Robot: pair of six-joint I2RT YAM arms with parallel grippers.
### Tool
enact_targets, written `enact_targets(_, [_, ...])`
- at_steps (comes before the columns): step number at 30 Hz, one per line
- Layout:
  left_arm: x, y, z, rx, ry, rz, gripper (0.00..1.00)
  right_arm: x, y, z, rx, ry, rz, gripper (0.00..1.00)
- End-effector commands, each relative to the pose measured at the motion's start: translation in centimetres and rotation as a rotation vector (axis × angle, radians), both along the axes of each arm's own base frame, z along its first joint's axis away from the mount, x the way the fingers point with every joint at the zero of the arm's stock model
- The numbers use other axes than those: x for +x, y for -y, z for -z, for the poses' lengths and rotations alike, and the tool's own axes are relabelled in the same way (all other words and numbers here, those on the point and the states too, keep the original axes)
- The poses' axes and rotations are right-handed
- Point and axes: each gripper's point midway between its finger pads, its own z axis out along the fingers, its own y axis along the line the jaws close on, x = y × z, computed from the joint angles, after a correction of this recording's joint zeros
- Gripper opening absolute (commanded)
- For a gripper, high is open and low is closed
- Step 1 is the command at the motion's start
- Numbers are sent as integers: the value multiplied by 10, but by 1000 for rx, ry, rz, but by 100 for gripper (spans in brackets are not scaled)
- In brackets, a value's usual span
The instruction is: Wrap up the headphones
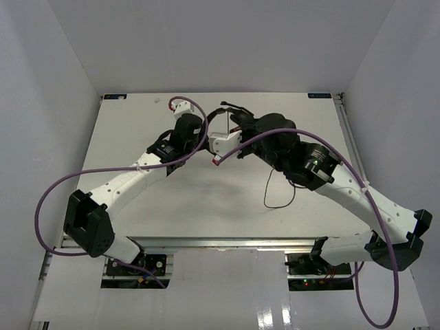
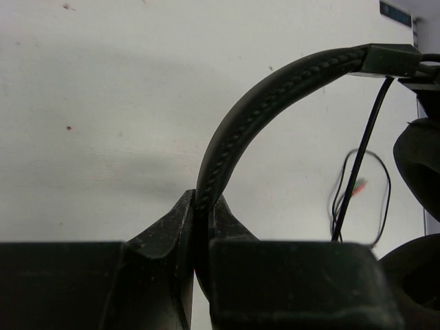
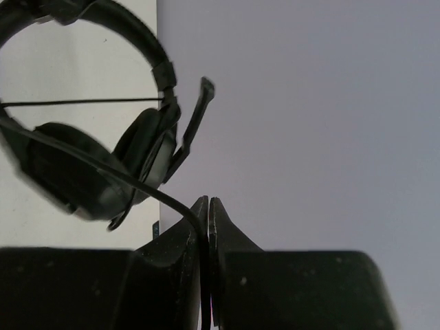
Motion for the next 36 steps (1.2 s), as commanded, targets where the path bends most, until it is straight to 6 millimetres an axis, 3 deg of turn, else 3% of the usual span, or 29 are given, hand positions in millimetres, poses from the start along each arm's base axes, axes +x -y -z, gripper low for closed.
enact_targets(1, [-29, 27, -23, -61, 56, 237, 0, 19, 13, -64, 211, 89, 51, 13])
enact_targets(10, [-81, 48, -14, -81, 80, 535, 0, 45, 35, -37, 284, -54, 51, 15])
enact_targets(19, [-116, 68, -6, -45, 72, 726, 0, 47, 20, -29, 339, -154, -10, 15])
enact_targets(22, [-120, 68, -3, -32, 66, 736, 0, 53, 21, -27, 349, -171, 3, 15])
enact_targets(25, [-123, 63, -11, -33, 85, 727, 0, 58, 26, -12, 352, -215, 18, 15])
enact_targets(32, [-130, 52, -27, -27, 118, 714, 0, 64, 61, 16, 426, -333, 45, 13])
enact_targets(36, [-136, 48, -34, -40, 128, 712, 0, 57, 74, 36, 460, -402, 36, 13])
